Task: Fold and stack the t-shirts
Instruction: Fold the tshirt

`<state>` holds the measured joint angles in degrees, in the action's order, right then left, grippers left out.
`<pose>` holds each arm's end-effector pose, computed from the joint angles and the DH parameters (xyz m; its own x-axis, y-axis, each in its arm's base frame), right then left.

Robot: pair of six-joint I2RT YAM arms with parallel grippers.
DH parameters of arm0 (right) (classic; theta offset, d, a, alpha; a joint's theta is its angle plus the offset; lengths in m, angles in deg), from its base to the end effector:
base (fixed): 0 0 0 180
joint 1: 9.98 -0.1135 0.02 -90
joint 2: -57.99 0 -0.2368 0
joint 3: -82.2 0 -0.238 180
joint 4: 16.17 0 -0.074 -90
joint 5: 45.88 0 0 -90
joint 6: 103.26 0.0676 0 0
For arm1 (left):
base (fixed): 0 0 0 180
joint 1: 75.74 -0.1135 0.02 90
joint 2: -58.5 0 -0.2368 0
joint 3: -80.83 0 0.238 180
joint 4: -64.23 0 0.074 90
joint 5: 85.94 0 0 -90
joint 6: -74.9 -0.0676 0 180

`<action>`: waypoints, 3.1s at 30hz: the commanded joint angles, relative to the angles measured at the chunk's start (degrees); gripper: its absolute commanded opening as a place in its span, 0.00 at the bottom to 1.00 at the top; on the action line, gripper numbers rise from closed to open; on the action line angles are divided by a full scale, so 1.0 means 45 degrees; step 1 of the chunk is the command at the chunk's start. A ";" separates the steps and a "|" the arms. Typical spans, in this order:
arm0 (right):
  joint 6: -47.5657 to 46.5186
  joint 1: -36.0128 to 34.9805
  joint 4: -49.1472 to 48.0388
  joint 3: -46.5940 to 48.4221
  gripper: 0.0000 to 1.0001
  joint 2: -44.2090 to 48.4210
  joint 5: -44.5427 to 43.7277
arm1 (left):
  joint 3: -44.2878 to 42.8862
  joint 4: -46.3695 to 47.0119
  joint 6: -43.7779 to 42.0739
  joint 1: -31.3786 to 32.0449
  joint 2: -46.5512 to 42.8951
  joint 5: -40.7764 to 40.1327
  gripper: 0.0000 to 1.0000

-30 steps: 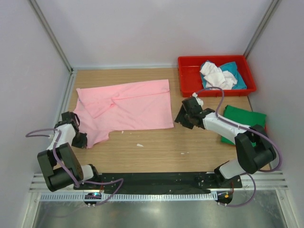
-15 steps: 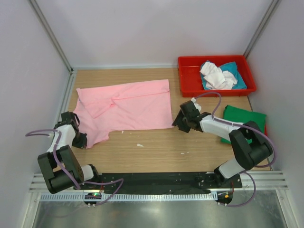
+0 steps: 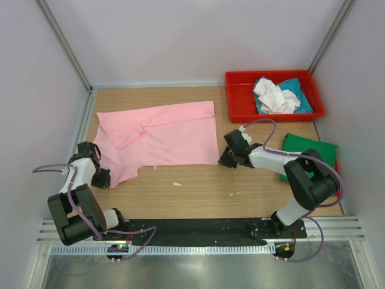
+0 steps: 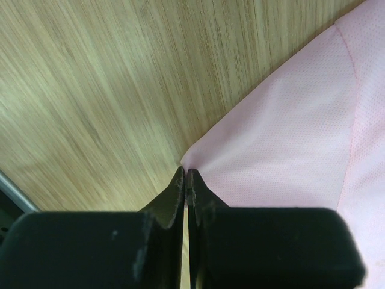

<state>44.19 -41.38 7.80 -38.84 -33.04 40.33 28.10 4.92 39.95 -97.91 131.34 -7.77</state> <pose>0.2626 0.1551 0.1066 -0.7926 0.5016 -0.3468 0.3340 0.8328 0.4414 0.1794 0.0881 0.1201 -0.1902 -0.9438 -0.2704 -0.9777 0.2071 -0.0350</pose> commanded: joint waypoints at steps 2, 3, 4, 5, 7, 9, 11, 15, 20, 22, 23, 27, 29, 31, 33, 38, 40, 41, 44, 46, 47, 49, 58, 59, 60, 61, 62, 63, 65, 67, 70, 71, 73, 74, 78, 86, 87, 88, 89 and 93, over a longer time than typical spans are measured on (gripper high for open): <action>0.0086 -0.0093 0.0438 0.0123 0.09 0.0129 -0.0700 | -0.0782 -0.0650 -0.0260 -0.0072 -0.0639 -0.0397 0.00; 0.0027 -0.0074 0.0516 0.0142 0.06 0.0149 -0.0681 | -0.0881 -0.0728 -0.0337 -0.0053 -0.0717 -0.0417 0.00; -0.0013 -0.0074 0.0555 0.0162 0.04 0.0149 -0.0661 | -0.0960 -0.0942 -0.0493 -0.0053 -0.0892 -0.0417 0.00; -0.0110 -0.0074 0.0575 0.0201 0.03 0.0149 -0.0545 | -0.1076 -0.1040 -0.0552 -0.0072 -0.0990 -0.0436 0.00; -0.0344 -0.0054 0.0614 0.0240 0.01 0.0169 -0.0544 | -0.1136 -0.1255 -0.0611 -0.0053 -0.1243 -0.0436 0.00; -0.0481 -0.0074 0.0653 0.0240 0.01 0.0169 -0.0583 | -0.1078 -0.1470 -0.0651 -0.0053 -0.1692 -0.0533 0.00; -0.0540 -0.0074 0.0673 0.0260 0.01 0.0149 -0.0583 | -0.1116 -0.1607 -0.0805 -0.0053 -0.1947 -0.0768 0.00; -0.0365 -0.0073 0.0828 0.0474 0.01 0.0266 -0.0660 | -0.1778 -0.1803 -0.1314 -0.0053 -0.2144 -0.0964 0.00; -0.0267 -0.0074 0.1628 0.1331 0.01 0.0520 -0.1168 | -0.2327 -0.1861 -0.1588 -0.0033 -0.1987 -0.0885 0.00; -0.0422 -0.0074 0.2447 0.1781 0.01 0.0462 -0.1441 | -0.2541 -0.1803 -0.1743 -0.0033 -0.1968 -0.0827 0.00; -0.0462 -0.0074 0.2721 0.2228 0.01 0.0326 -0.1481 | -0.2832 -0.1861 -0.1764 -0.0014 -0.1929 -0.0904 0.00; -0.0541 -0.0035 0.3795 0.3285 0.01 -0.0239 -0.0800 | -0.3381 -0.1784 -0.2037 0.0161 -0.1831 -0.0905 0.00; -0.0502 0.0004 0.3856 0.3695 0.01 -0.0494 -0.0352 | -0.3615 -0.1610 -0.2386 0.0433 -0.1617 -0.0905 0.00; -0.0443 0.0005 0.4226 0.4047 0.01 -0.0943 -0.0290 | -0.3947 -0.1335 -0.2817 0.0727 -0.1402 -0.0982 0.00; -0.0501 0.0024 0.4557 0.4535 0.01 -0.1217 -0.0504 | -0.4453 -0.1023 -0.3305 0.1098 -0.0992 -0.1255 0.00; -0.0267 0.0180 0.4735 0.5102 0.01 -0.1433 -0.0836 | -0.5782 -0.0748 -0.3697 0.1177 0.0432 -0.1706 0.00; -0.0228 0.0239 0.4794 0.5220 0.01 -0.1375 -0.0934 | -0.6386 -0.0690 -0.3445 0.1197 0.0981 -0.1628 0.00; -0.0208 0.0258 0.4794 0.5337 0.01 -0.1336 -0.1012 | -0.6506 -0.0593 -0.3347 0.1236 0.1059 -0.1492 0.00; -0.0480 0.0337 0.4774 0.5765 0.01 -0.1568 -0.1033 | -0.6974 -0.0221 -0.3151 0.1431 0.1371 -0.1452 0.00; -0.0715 0.0492 0.5144 0.6156 0.01 -0.1958 -0.0877 | -0.7190 -0.0202 -0.2995 0.1568 0.1702 -0.1569 0.00; -0.0929 0.0532 0.5300 0.6584 0.01 -0.2327 -0.0857 | -0.7346 -0.0202 -0.2956 0.1626 0.1801 -0.1569 0.00; -0.1106 0.0629 0.5594 0.6860 0.01 -0.2642 -0.0759 | -0.7464 -0.0143 -0.2742 0.1782 0.2035 -0.1783 0.00; -0.1927 0.1391 0.5711 0.8286 0.01 -0.3639 -0.0310 | -0.8439 -0.0162 -0.2389 0.1939 0.2973 -0.2701 0.00; -0.1966 0.1430 0.5692 0.8519 0.01 -0.3756 -0.0271 | -0.8538 -0.0143 -0.2428 0.1939 0.3071 -0.2702 0.00; -0.1985 0.1527 0.5673 0.8618 0.01 -0.3873 -0.0116 | -0.8655 -0.0143 -0.2428 0.1920 0.3284 -0.2702 0.00; -0.2121 0.1586 0.5634 0.8754 0.01 -0.4126 0.0040 | -0.8868 -0.0143 -0.2428 0.1939 0.3383 -0.2683 0.00; -0.2200 0.1625 0.5556 0.9026 0.01 -0.4263 0.0216 | -0.8967 -0.0124 -0.2447 0.1959 0.3519 -0.2682 0.00; -0.2278 0.1684 0.5555 0.9203 0.01 -0.4419 0.0450 | -0.9065 -0.0104 -0.2447 0.1997 0.3753 -0.2682 0.00; -0.2434 0.1704 0.5653 0.9709 0.01 -0.4849 0.0510 | -0.9338 -0.0123 -0.2467 0.2037 0.4027 -0.2741 0.00; -0.2435 0.1704 0.5712 0.9985 0.01 -0.5084 0.0589 | -0.9475 -0.0104 -0.2487 0.2095 0.4320 -0.2702 0.00; -0.2396 0.1723 0.5829 1.0454 0.01 -0.5455 0.0550 | -0.9807 -0.0084 -0.2584 0.2173 0.4672 -0.2838 0.00; -0.2376 0.1743 0.5848 1.0629 0.01 -0.5611 0.0550 | -1.0021 -0.0084 -0.2603 0.2174 0.4770 -0.2858 0.00; -0.2376 0.1801 0.5868 1.0902 0.01 -0.5729 0.0530 | -1.0256 -0.0085 -0.2759 0.2193 0.5101 -0.2936 0.00; -0.2338 0.1821 0.5945 1.1020 0.01 -0.5826 0.0511 | -1.0373 -0.0084 -0.2818 0.2212 0.5219 -0.2956 0.00; -0.2454 0.1879 0.6141 1.1509 0.01 -0.6256 0.0472 | -1.0939 0.0052 -0.3169 0.2407 0.5688 -0.3072 0.00; -0.2571 0.1997 0.6668 1.2388 0.01 -0.6940 0.0491 | -1.1643 0.0384 -0.3600 0.2974 0.6469 -0.3443 0.00; -0.2572 0.2016 0.6649 1.2408 0.01 -0.6941 0.0452 | -1.1741 0.0384 -0.3677 0.3090 0.6625 -0.3483 0.00; -0.2572 0.2016 0.6669 1.2408 0.01 -0.6979 0.0413 | -1.1935 0.0384 -0.3717 0.3150 0.6723 -0.3541 0.00; -0.2572 0.2016 0.6727 1.2447 0.01 -0.6999 0.0394 | -1.2034 0.0404 -0.3756 0.3208 0.6763 -0.3600 0.00; -0.2591 0.2075 0.6805 1.2389 0.01 -0.6999 0.0276 | -1.2463 0.0424 -0.3951 0.3463 0.7094 -0.3893 0.00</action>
<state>33.35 -32.46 37.33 14.93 -64.77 42.30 -24.97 4.48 23.45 -83.03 162.95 -21.91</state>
